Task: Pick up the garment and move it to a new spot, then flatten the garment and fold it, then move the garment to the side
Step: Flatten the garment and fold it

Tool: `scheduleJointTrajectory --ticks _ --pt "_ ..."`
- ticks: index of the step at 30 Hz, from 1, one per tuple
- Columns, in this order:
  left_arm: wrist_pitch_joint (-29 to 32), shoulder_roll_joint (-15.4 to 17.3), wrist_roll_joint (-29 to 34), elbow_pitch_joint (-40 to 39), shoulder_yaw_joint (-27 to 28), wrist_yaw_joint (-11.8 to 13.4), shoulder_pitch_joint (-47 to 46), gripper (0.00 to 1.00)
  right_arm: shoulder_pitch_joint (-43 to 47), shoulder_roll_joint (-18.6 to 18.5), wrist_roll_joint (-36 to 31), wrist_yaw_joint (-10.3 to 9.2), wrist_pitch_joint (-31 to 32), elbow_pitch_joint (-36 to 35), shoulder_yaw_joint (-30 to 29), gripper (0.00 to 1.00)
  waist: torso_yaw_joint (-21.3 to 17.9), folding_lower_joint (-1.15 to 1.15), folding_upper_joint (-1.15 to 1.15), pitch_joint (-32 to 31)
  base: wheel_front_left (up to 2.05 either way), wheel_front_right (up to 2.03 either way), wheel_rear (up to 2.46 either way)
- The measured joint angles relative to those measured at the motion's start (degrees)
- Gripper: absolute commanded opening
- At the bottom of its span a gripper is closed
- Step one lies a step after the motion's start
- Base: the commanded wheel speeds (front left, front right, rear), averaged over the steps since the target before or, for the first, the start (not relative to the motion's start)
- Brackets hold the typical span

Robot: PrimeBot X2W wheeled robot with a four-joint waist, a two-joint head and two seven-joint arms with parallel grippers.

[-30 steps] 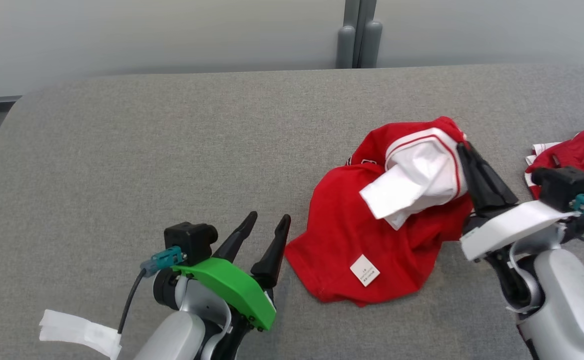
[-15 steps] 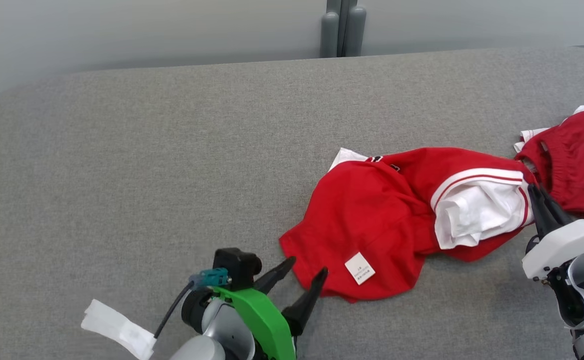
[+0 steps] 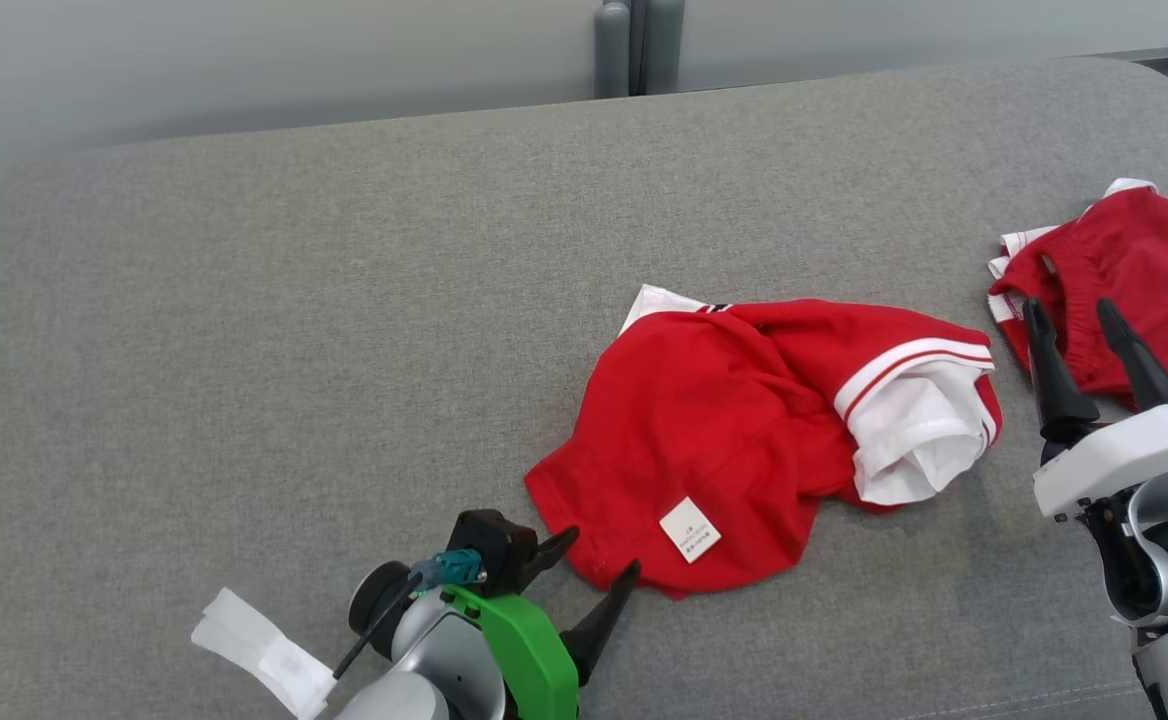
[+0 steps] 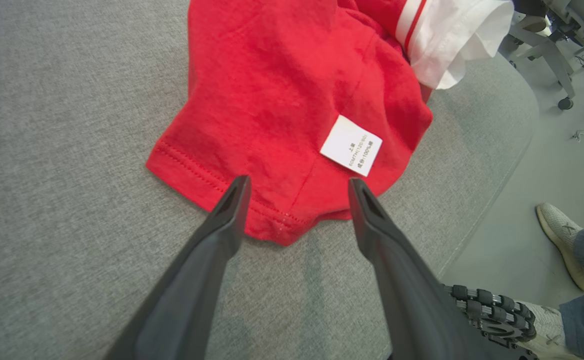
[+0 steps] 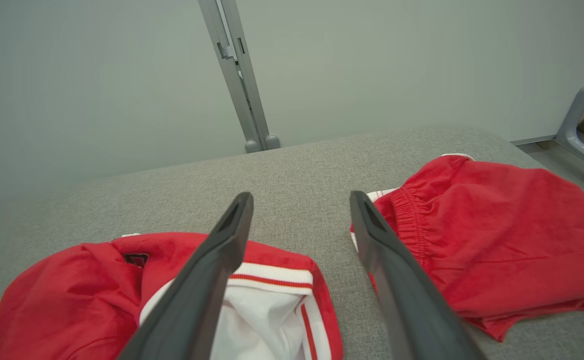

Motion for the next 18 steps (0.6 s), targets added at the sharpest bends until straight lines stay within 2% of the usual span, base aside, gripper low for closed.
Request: scheduleJointTrajectory --ticks 4,7,9,10,12,15,18 --pt "-0.15 0.12 0.94 1.24 -0.29 0.00 -0.02 0.80 0.03 1.27 -0.05 -0.29 -1.04 -2.20 0.13 1.00 -1.17 0.00 0.00 0.64 0.00 0.00 0.00" --pt "-0.24 0.32 1.02 2.77 -0.14 0.02 -0.01 0.75 0.09 3.72 2.93 -0.36 -1.75 -3.90 -0.54 1.00 -2.12 0.00 0.00 1.15 0.00 0.00 0.00" --pt "-0.64 0.47 1.23 3.24 0.07 0.04 -0.03 0.75 0.17 5.05 4.11 -0.35 -1.81 -4.86 -0.53 1.00 -2.75 0.00 0.00 1.48 0.00 0.00 0.00" --pt "-0.63 0.60 1.42 3.63 0.02 0.04 -0.10 0.69 0.18 5.41 4.57 -0.35 -1.92 -5.43 -0.58 1.00 -3.06 0.00 0.00 1.63 0.00 0.00 0.00" --pt "-0.64 0.64 1.42 4.37 0.10 0.04 -0.13 0.72 0.26 5.48 5.21 -0.35 -2.31 -6.30 -0.88 1.00 -3.65 0.00 0.00 1.92 0.00 0.00 0.00" --pt "-0.64 0.52 1.42 5.10 0.00 0.04 -0.19 0.62 0.76 5.20 5.19 -0.43 -2.55 -7.10 -1.55 1.00 -4.39 0.00 0.00 2.22 0.00 0.00 0.00" --pt "-0.57 0.31 1.41 6.16 -0.04 0.04 -0.24 0.63 1.90 4.88 5.15 -0.81 -2.76 -7.71 -2.04 1.00 -4.71 0.00 0.00 2.58 0.00 0.00 0.00"
